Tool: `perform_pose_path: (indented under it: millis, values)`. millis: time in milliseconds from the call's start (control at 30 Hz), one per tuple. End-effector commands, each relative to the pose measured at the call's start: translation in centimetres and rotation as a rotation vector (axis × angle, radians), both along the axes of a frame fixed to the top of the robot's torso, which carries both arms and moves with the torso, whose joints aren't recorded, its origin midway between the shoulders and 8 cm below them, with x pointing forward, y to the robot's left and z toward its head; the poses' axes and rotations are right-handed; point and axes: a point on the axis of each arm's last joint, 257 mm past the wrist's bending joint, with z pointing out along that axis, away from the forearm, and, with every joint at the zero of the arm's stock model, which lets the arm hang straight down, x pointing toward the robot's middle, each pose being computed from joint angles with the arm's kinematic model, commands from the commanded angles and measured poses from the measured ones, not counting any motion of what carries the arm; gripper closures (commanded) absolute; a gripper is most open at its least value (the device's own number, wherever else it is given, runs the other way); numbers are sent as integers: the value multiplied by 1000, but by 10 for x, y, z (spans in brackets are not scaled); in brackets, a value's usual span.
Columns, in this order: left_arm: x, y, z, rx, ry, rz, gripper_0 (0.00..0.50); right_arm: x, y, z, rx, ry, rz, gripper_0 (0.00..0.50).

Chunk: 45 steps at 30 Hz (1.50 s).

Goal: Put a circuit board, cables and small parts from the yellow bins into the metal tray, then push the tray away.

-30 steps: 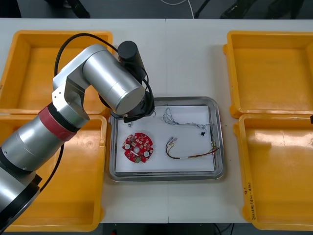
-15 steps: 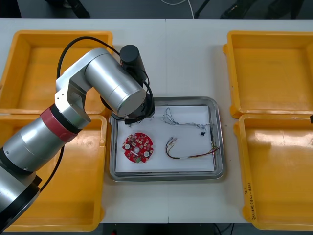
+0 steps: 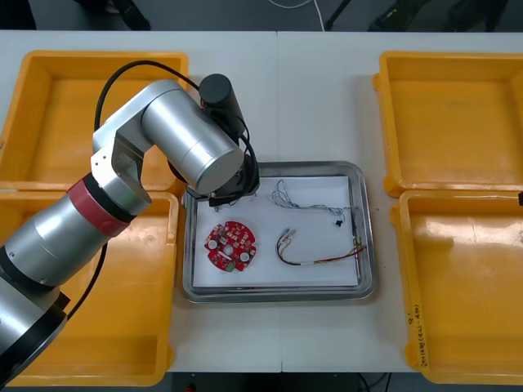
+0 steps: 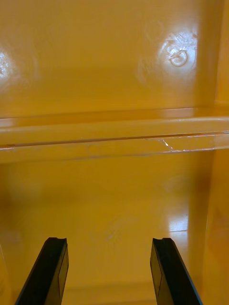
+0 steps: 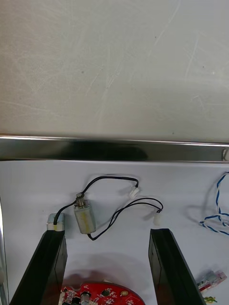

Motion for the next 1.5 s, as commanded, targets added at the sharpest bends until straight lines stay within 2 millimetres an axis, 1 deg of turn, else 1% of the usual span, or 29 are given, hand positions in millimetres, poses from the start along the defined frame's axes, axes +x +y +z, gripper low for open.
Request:
perform_pose_path:
  millis: [33, 200, 267, 300, 433, 533, 667, 767, 833, 867, 900, 1067, 1100, 1167, 1200, 1300, 1400, 1500]
  values:
    - [4, -8, 31, -55, -25, 16, 0, 1, -21, 18, -28, -36, -53, 0]
    - [-3, 5, 53, -40, -13, 27, 0, 1, -21, 18, -27, -36, -52, 0]
    - [-9, 12, 67, -49, -5, 31, 0, 1, -20, 17, -25, -34, -50, 0]
    - [-10, 15, 71, -49, -5, 32, 0, 1, -20, 18, -25, -35, -51, 0]
    - [-22, 31, 94, -58, 8, 28, 0, 1, -19, 18, -21, -35, -51, 0]
    - [-32, 49, 111, -57, 17, 28, 0, 0, -18, 18, -18, -34, -51, 0]
    - [-33, 62, 138, -100, -13, 6, 0, 1, -14, 19, -11, -37, -38, 0]
    - [-32, 74, 153, -103, -44, -29, 0, 2, -9, 24, -18, -49, -12, 0]
    - [-33, 83, 157, -102, -52, -44, 0, 2, -5, 27, -19, -56, 0, 0]
    - [-33, 90, 160, -100, -61, -45, 0, 2, -2, 28, -19, -58, 10, 0]
    - [-33, 93, 160, -98, -64, -47, 0, 1, -1, 28, -18, -58, 15, 0]
    - [-35, 132, 160, -54, -91, -57, 0, 4, 25, 36, 31, -59, 86, 0]
    - [-36, 137, 160, -47, -92, -57, 0, 5, 29, 38, 37, -61, 97, 0]
    - [-38, 152, 158, -22, -101, -66, 0, 5, 42, 39, 48, -55, 139, 0]
    - [-39, 155, 157, -13, -103, -71, 0, 5, 45, 39, 47, -53, 146, 0]
    - [-44, 174, 154, 24, -112, -86, 0, 8, 69, 42, 19, -60, 223, 0]
    - [-50, 186, 150, 39, -113, -86, 0, 10, 91, 43, -5, -62, 288, 0]
    - [-57, 205, 144, 52, -104, -69, 0, 12, 121, 43, -38, -59, 384, 0]
